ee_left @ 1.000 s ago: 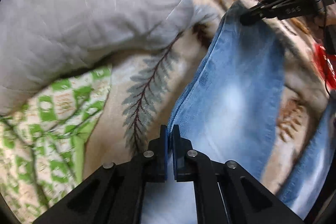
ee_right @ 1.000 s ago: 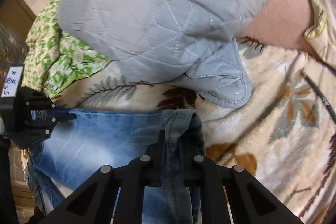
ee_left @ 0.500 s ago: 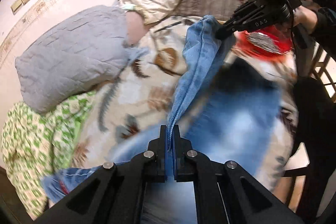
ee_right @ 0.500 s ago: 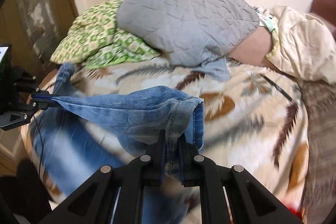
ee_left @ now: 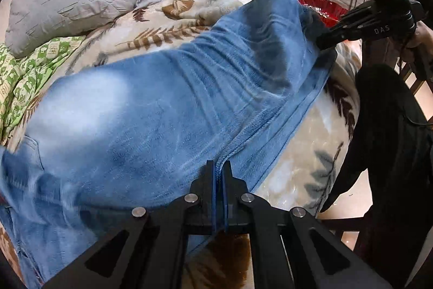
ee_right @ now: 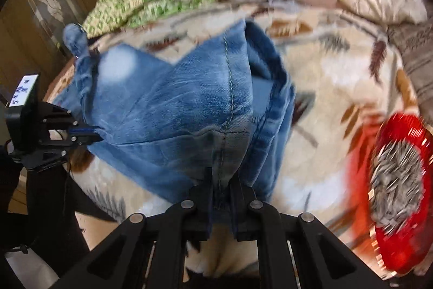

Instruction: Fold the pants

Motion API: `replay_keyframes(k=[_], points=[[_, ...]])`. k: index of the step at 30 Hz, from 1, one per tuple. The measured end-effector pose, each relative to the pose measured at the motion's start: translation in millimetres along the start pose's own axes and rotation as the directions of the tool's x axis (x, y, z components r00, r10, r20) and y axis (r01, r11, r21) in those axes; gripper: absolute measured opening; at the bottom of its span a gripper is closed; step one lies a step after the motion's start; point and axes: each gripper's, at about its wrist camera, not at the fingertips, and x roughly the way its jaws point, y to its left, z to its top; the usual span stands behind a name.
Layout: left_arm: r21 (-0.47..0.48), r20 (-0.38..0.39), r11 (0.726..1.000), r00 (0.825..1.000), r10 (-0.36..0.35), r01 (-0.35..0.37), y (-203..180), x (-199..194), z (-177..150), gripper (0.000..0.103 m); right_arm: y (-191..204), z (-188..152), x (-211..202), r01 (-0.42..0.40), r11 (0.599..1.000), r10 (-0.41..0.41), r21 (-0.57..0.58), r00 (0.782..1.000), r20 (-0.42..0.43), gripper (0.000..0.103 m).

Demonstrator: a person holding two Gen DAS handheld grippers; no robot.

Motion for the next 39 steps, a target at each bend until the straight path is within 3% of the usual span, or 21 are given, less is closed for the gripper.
replay_keyframes(k=[4,5,7,8,9,10,11,12,13,16,23,26,31,35,39], points=[[0.006,-0.017,1.0,1.0,0.008,-0.008,-2,4,4,0.003,-7,-8,5,0.01,0.997,-0.007,0.082,1.0,-0.03,0.021],[0.024,-0.02,1.0,1.0,0.02,-0.02,-5,4,4,0.004,-8,-8,3,0.009,0.996,-0.007,0.094,1.0,-0.029,0.028],[0.033,-0.021,0.999,0.999,0.03,-0.029,-7,4,3,0.004,-10,-9,-9,0.018,0.994,-0.018,0.109,1.0,-0.008,0.049],[0.026,-0.023,0.999,0.999,0.031,-0.03,-7,3,4,0.006,-10,-11,-20,0.028,0.994,-0.031,0.108,0.999,0.022,0.069],[0.007,-0.027,1.0,0.999,0.017,-0.017,-8,0,5,0.018,-9,-12,-26,0.034,0.994,-0.038,0.106,0.998,0.04,0.076],[-0.013,-0.032,1.0,0.999,0.003,-0.004,-6,-3,5,0.048,-9,-14,-36,0.039,0.994,-0.046,0.104,0.997,0.061,0.076],[-0.039,-0.025,0.999,1.0,-0.001,0.0,-3,-8,6,0.066,-8,-16,-43,0.038,0.994,-0.046,0.104,0.996,0.071,0.076],[-0.072,0.006,0.997,1.0,-0.007,0.008,0,-16,6,0.093,-9,-16,-48,0.038,0.994,-0.046,0.105,0.996,0.076,0.077],[-0.1,0.051,0.995,0.999,-0.015,0.02,3,-26,6,0.096,-10,-17,-52,0.038,0.994,-0.047,0.106,0.996,0.081,0.077],[-0.16,0.116,0.985,0.992,-0.048,0.067,14,-49,8,0.096,-14,-21,-60,0.033,0.993,-0.043,0.113,0.995,0.092,0.079],[-0.27,0.147,0.962,0.989,0.012,0.029,47,-78,6,0.096,-7,-15,-54,-0.044,0.994,0.033,0.098,0.993,0.114,0.079],[-0.343,0.18,0.939,0.983,0.027,0.037,66,-94,-3,0.096,1,-12,-46,-0.061,0.996,0.054,0.063,0.993,0.106,0.079],[-0.481,0.197,0.877,0.975,0.105,0.003,102,-119,-29,0.096,6,-4,-32,-0.07,0.997,0.066,0.032,0.992,0.108,0.079],[-0.581,0.116,0.811,0.979,0.168,-0.07,128,-124,-50,0.096,15,0,-25,-0.072,0.997,0.072,0.0,0.992,0.101,0.079],[-0.696,0.071,0.709,0.973,0.22,-0.11,148,-128,-78,0.096,19,-2,-26,-0.076,0.997,0.077,-0.014,0.992,0.105,0.079]])
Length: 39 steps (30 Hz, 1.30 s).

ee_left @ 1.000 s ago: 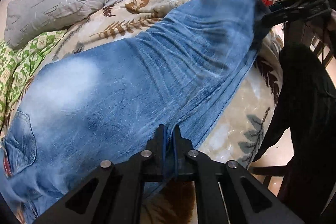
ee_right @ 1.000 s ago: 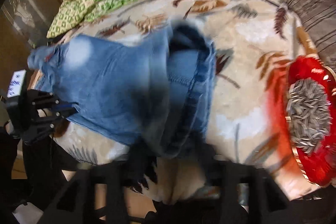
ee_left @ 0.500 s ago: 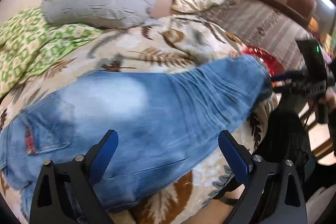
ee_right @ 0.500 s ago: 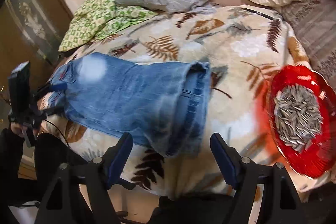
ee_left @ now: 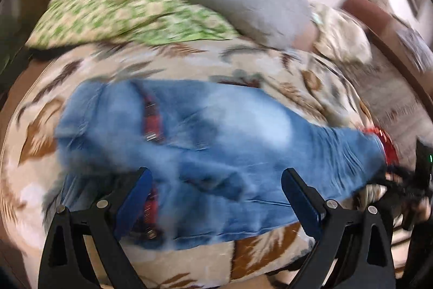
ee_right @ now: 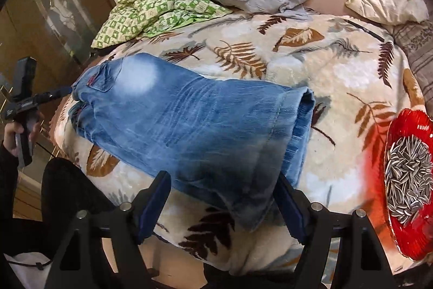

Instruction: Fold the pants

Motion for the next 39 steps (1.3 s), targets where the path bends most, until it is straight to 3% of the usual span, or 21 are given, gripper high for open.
replay_keyframes(k=[7,12,15,18,22,27,28,29,30,31,32,34,36,39], points=[[-0.217,0.014,0.976,0.999,0.035,-0.031,69,-14,-13,0.096,6,6,-25,0.067,0.997,-0.066,-0.024,0.996,0.054,0.079],[-0.354,0.031,0.935,0.999,-0.011,0.022,115,-9,-7,0.096,64,36,-40,0.006,0.976,0.022,-0.22,0.992,0.126,0.079],[-0.429,0.041,0.9,0.997,-0.066,0.077,138,0,-2,0.096,125,57,-12,-0.069,0.932,0.108,-0.356,0.99,0.091,0.081],[-0.468,0.03,0.88,0.997,-0.073,0.079,154,10,1,0.096,183,74,36,-0.108,0.884,0.145,-0.454,0.988,0.047,0.081],[-0.464,0.009,0.882,0.996,-0.086,0.08,165,22,6,0.096,239,96,107,-0.146,0.862,0.161,-0.485,0.987,-0.01,0.081],[-0.427,0.011,0.899,0.995,-0.103,0.098,165,30,15,0.096,271,111,165,-0.157,0.871,0.155,-0.466,0.987,-0.043,0.08],[-0.414,0.008,0.905,0.995,-0.102,0.096,164,31,16,0.096,275,112,174,-0.152,0.868,0.146,-0.472,0.988,-0.05,0.074],[-0.405,0.007,0.909,0.995,-0.101,0.095,164,32,16,0.092,281,113,180,-0.143,0.867,0.134,-0.477,0.99,-0.053,0.06],[-0.396,0.003,0.914,0.995,-0.095,0.089,164,33,17,0.073,283,113,186,-0.131,0.871,0.117,-0.473,0.991,-0.061,0.05],[-0.392,-0.012,0.917,0.996,-0.089,0.077,165,36,17,0.042,285,115,193,-0.13,0.877,0.108,-0.462,0.991,-0.074,0.029],[-0.393,-0.036,0.918,0.997,-0.075,0.055,166,39,18,0.034,284,116,199,-0.144,0.884,0.115,-0.445,0.989,-0.092,0.022],[-0.379,-0.063,0.923,0.993,-0.101,0.07,165,43,16,0.024,283,119,205,-0.166,0.891,0.132,-0.423,0.985,-0.108,0.013],[-0.334,-0.052,0.94,0.994,-0.092,0.07,158,34,16,0.021,286,117,199,-0.157,0.887,0.13,-0.435,0.987,-0.091,0.011],[-0.302,0.021,0.944,0.991,-0.135,0.135,150,2,16,0.02,292,107,171,-0.149,0.862,0.144,-0.484,0.988,-0.048,0.009]])
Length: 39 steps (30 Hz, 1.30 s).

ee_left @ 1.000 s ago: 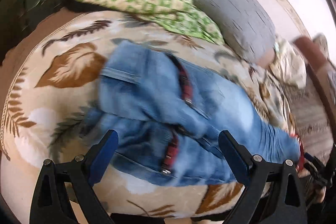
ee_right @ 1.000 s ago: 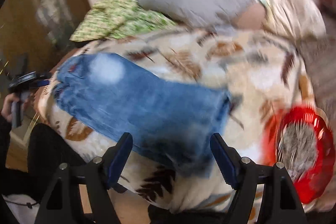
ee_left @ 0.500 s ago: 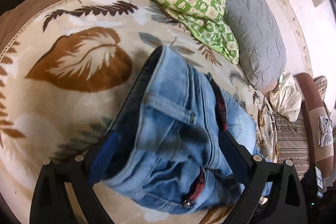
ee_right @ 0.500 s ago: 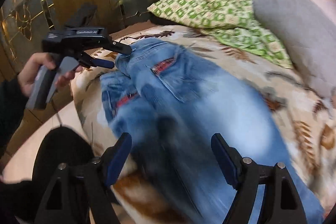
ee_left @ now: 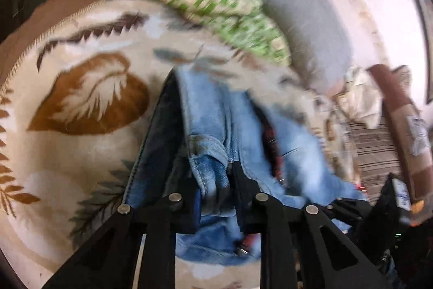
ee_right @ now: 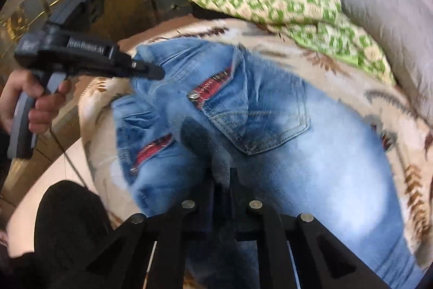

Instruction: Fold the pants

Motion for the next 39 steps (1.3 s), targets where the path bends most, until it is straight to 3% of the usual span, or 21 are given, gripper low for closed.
replay_keyframes(k=[3,5,8,11,12,13,14,15,16,18,23,26,30,33,35,36,38,39], points=[[0.037,0.014,0.999,1.0,-0.022,0.021,-2,-24,-9,0.019,13,-7,-21,-0.021,0.999,0.022,-0.045,0.999,0.028,0.009],[0.062,-0.021,0.998,0.999,0.034,-0.033,2,-19,-20,0.019,23,-14,-19,-0.039,0.997,0.04,-0.063,0.999,0.011,0.009],[0.066,-0.135,0.989,0.981,0.137,-0.129,23,19,-37,0.021,37,-29,10,-0.002,0.996,-0.002,-0.09,0.999,-0.05,0.013],[0.058,-0.109,0.99,0.985,0.131,-0.125,29,31,-42,0.03,39,-36,29,0.028,0.996,-0.034,-0.081,0.997,-0.075,0.02],[0.048,-0.113,0.993,0.988,0.109,-0.104,27,30,-39,0.042,40,-36,25,0.048,0.995,-0.053,-0.089,0.997,-0.064,0.025],[0.042,-0.122,0.996,0.989,0.088,-0.083,25,28,-38,0.051,39,-36,22,0.069,0.993,-0.076,-0.092,0.995,-0.068,0.048],[0.041,-0.125,0.996,0.989,0.081,-0.076,23,25,-36,0.064,37,-36,18,0.091,0.992,-0.097,-0.093,0.993,-0.067,0.084],[0.044,-0.118,0.995,0.989,0.09,-0.085,19,19,-35,0.071,33,-36,11,0.084,0.993,-0.089,-0.082,0.995,-0.054,0.092],[0.051,-0.101,0.993,0.988,0.116,-0.111,16,14,-33,0.087,27,-37,1,0.066,0.996,-0.067,-0.06,0.997,-0.027,0.094],[0.064,-0.029,0.98,0.981,0.193,-0.191,9,-7,-31,0.103,17,-41,-18,0.058,0.998,-0.058,-0.007,0.998,-0.003,0.094],[0.106,0.038,0.974,0.98,0.195,-0.198,-13,-47,-18,0.103,-19,-68,-74,0.05,0.978,-0.072,0.205,0.992,0.101,0.094],[0.22,0.022,0.97,0.994,0.105,-0.107,-53,-54,-9,0.103,-42,-101,-116,0.045,0.924,-0.121,0.38,0.976,0.18,0.094],[0.418,-0.035,0.905,0.997,-0.068,0.076,-130,-42,-4,0.103,-72,-155,-162,0.002,0.771,-0.214,0.637,0.943,0.256,0.094],[0.514,-0.122,0.828,0.975,-0.187,0.223,-189,-13,3,0.103,-84,-191,-187,0.013,0.67,-0.304,0.743,0.917,0.258,0.094],[0.576,-0.201,0.759,0.952,-0.229,0.304,-230,12,2,0.103,-91,-210,-200,0.04,0.614,-0.367,0.788,0.899,0.24,0.094],[0.615,-0.255,0.709,0.937,-0.236,0.346,-257,31,-1,0.103,-95,-220,-206,0.052,0.583,-0.394,0.811,0.891,0.226,0.094],[0.656,-0.316,0.646,0.92,-0.234,0.389,-293,58,-9,0.103,-102,-235,-217,0.064,0.532,-0.436,0.844,0.876,0.208,0.094],[0.682,-0.363,0.596,0.904,-0.225,0.423,-317,76,-16,0.103,-106,-244,-223,0.073,0.503,-0.463,0.861,0.864,0.198,0.094]])
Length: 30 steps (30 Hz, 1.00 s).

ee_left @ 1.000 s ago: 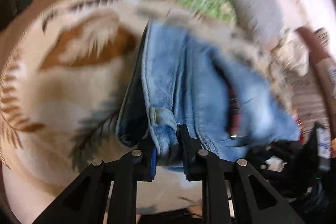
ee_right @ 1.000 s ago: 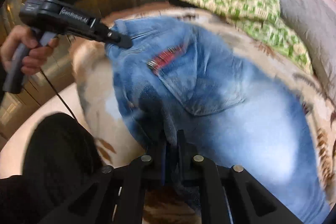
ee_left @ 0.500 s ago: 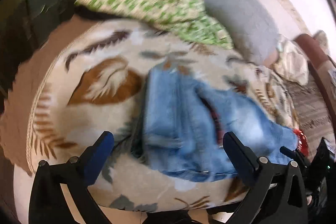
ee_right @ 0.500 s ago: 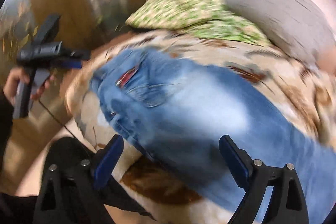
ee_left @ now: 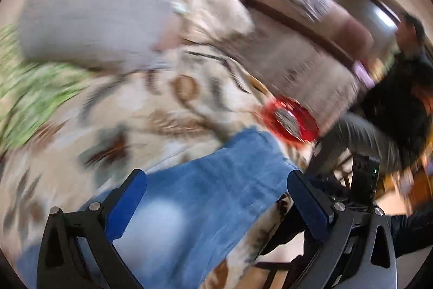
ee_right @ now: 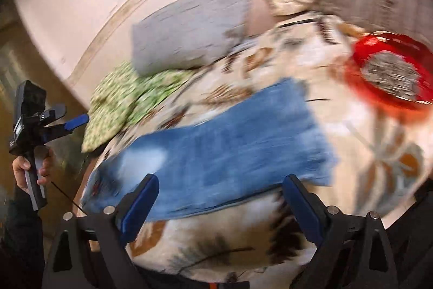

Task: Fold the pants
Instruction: 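Grasp the folded jeans edge with the left gripper and lift it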

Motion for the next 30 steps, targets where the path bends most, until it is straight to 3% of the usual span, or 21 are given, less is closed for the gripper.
replay_keyframes(k=[3,6,13,18,19,23,28,30], points=[[0.13,-0.081,0.987,0.993,-0.083,0.093,-29,50,26,0.103,-26,4,-5,0.037,0.996,-0.04,0.081,0.998,0.041,0.094],[0.23,-0.169,0.965,0.982,-0.087,0.125,-52,94,41,0.103,-56,4,0,0.04,0.984,-0.047,0.174,0.998,0.04,0.094],[0.296,-0.304,0.939,0.949,-0.079,0.173,-77,154,57,0.103,-97,2,39,-0.031,0.956,0.033,0.29,0.999,-0.003,0.094],[0.357,-0.386,0.907,0.92,-0.073,0.222,-92,185,66,0.103,-108,4,50,-0.111,0.943,0.094,0.312,0.993,0.068,0.093],[0.374,-0.406,0.898,0.911,-0.067,0.233,-96,194,68,0.103,-108,6,52,-0.118,0.943,0.101,0.312,0.992,0.071,0.089],[0.435,-0.477,0.86,0.878,-0.03,0.265,-111,231,73,0.103,-113,7,58,-0.112,0.944,0.096,0.311,0.993,0.067,0.056],[0.508,-0.544,0.814,0.838,0.048,0.283,-121,277,70,0.103,-115,5,59,-0.106,0.943,0.092,0.315,0.994,0.058,0.054],[0.519,-0.582,0.801,0.81,0.074,0.3,-120,291,67,0.103,-114,5,59,-0.093,0.947,0.081,0.308,0.995,0.052,0.053]])
